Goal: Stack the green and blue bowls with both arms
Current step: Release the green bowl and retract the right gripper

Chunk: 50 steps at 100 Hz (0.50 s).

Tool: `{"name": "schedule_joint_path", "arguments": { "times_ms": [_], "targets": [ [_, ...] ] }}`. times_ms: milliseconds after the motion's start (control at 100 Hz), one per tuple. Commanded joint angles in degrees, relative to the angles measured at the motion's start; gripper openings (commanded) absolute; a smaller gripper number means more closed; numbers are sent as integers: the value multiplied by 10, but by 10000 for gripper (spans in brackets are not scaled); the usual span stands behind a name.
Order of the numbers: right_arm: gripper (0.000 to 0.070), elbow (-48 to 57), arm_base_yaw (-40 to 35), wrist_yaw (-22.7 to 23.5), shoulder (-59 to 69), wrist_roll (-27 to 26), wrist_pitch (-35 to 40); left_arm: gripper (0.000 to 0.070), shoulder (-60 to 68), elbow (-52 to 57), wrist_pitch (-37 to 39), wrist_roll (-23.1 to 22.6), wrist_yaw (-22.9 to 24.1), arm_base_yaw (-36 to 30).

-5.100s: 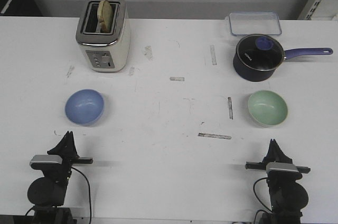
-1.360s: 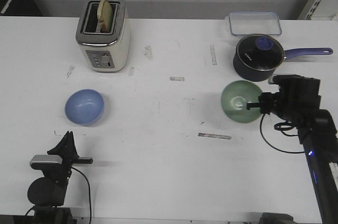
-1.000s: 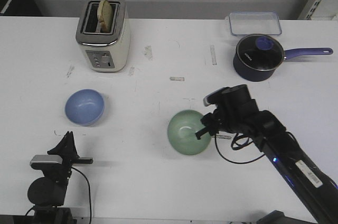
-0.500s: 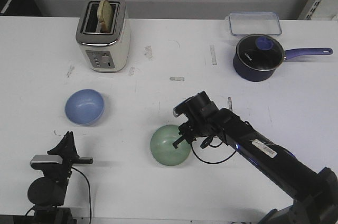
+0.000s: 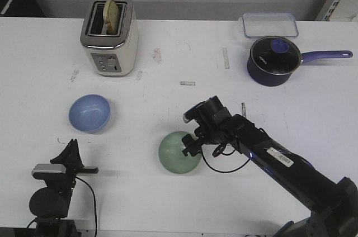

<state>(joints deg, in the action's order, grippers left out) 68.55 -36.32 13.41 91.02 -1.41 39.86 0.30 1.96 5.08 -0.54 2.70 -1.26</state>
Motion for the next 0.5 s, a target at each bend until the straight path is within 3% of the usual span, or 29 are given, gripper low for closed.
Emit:
{"name": "schedule_joint_path", "arguments": {
  "times_ms": [0,230,310,430,490],
  "targets": [
    [466,21,-4,1,-5,-5,-2,2,-1,-12,6,-1,-1,1],
    [438,75,24,-3,-83,-5,-11,2,-1,-12,6,-1,-1,1],
    [303,83,43,-15,-122,-5,-25,2,-1,-12,7,-1,-1,1],
    [19,83,79,-63,-187,-2,-25,2,-1,-12,15,-1,-1,1],
    [0,82,101,-96,-218,0,-12,2,-1,-12,14,-1,-1,1]
  ]
}}
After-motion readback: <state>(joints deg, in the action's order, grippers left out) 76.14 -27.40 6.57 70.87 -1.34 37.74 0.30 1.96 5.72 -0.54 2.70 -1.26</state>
